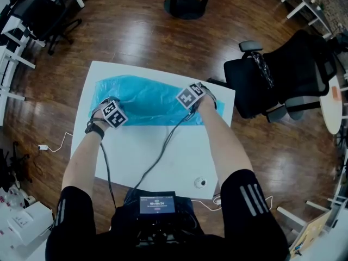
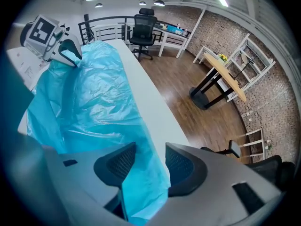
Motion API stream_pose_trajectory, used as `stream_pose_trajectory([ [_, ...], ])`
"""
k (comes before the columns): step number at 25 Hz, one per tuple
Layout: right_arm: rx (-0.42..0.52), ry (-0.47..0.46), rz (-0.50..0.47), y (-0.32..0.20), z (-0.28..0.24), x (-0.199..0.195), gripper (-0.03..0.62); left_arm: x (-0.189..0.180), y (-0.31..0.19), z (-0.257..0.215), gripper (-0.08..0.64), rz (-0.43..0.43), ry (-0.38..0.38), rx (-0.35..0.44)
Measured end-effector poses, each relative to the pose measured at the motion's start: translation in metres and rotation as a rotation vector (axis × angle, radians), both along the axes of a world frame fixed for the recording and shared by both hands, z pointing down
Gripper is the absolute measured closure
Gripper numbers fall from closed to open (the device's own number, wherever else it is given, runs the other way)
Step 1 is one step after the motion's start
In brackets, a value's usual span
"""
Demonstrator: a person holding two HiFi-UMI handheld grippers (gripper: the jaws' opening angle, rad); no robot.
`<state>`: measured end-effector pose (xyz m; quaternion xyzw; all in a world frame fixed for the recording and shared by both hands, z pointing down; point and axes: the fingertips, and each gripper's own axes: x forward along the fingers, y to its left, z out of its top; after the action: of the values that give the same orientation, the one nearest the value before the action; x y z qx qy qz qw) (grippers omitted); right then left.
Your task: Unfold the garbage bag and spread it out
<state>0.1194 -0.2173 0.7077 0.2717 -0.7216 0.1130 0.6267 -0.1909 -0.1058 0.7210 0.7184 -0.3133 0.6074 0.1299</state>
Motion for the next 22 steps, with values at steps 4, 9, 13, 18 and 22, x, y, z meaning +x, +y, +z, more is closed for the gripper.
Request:
stream_pose_trajectory([
  [4,0.038,0.003,-0.014,-0.008,-0.007,-0.001,0.365,-0.002,-0.002,0.0,0.436,-0.005,-0.001,0.002],
  [9,0.036,0.005,-0.012,-0.014,-0.001,0.0,0.363,-0.006,-0.011,0.0,0.436,-0.014,-0.012,0.021],
  [13,0.048,0.017,-0.025,-0.023,0.0,-0.002,0.362,-0.009,-0.02,-0.001,0.436,-0.024,-0.021,0.03],
  [18,0.051,0.01,-0.032,-0.032,-0.001,-0.005,0.362,-0.01,-0.029,-0.001,0.436,-0.024,-0.029,0.038],
  [22,0.059,-0.019,-0.02,-0.03,-0.006,-0.004,0.362,-0.011,-0.026,0.0,0.437,-0.022,-0.032,0.036],
])
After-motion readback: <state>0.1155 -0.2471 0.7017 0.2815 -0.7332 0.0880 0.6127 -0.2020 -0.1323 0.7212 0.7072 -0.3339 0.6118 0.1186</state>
